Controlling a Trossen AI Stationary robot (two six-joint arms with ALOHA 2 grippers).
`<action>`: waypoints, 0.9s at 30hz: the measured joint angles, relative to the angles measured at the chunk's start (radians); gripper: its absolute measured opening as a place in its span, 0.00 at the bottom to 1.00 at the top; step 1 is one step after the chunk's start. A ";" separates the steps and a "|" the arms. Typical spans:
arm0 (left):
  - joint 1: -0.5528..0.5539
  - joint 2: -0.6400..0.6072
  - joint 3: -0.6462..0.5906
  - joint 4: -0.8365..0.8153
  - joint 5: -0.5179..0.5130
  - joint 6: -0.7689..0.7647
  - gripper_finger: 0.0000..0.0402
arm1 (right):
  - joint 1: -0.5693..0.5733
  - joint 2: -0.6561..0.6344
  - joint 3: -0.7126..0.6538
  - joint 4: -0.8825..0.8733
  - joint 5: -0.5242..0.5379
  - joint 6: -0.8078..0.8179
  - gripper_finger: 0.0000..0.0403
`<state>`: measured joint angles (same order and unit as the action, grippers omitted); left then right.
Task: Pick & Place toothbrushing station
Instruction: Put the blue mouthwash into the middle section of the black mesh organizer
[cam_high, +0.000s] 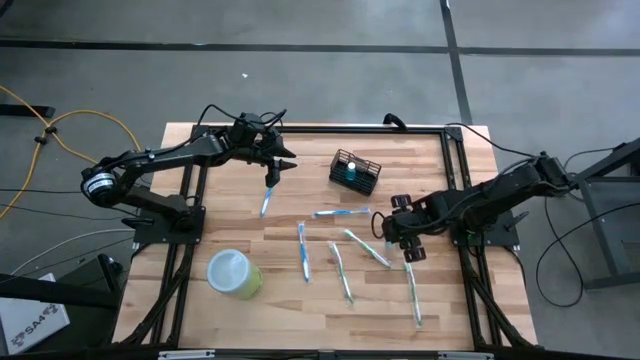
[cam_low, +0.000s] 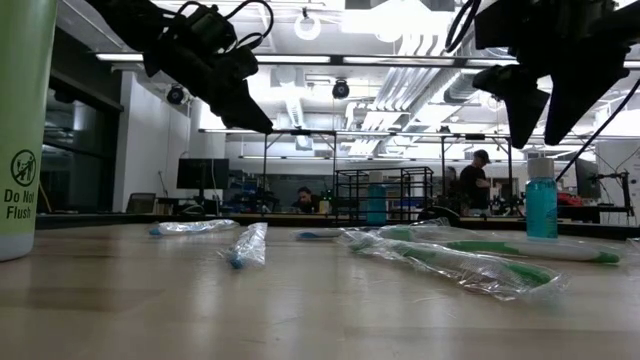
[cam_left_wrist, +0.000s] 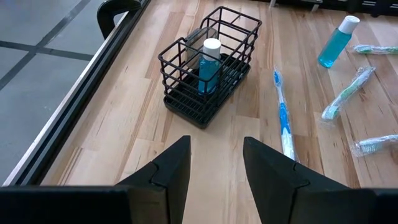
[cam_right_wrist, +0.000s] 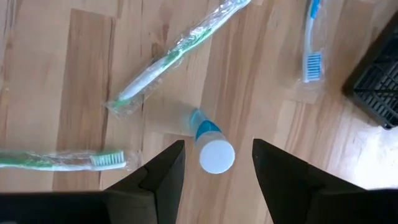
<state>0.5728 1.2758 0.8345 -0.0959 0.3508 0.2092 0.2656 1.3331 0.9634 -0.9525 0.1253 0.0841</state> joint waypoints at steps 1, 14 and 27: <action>0.000 0.000 0.000 0.000 0.000 0.000 0.36 | -0.005 0.000 0.000 0.000 0.001 0.000 0.45; 0.000 0.000 0.000 0.000 0.000 0.000 0.36 | -0.033 0.048 -0.002 0.011 -0.035 -0.006 0.45; 0.000 0.000 0.000 0.006 0.000 0.000 0.36 | -0.033 0.082 0.000 -0.016 -0.046 0.025 0.45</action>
<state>0.5728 1.2762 0.8345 -0.0903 0.3510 0.2092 0.2329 1.4156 0.9638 -0.9686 0.0789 0.1087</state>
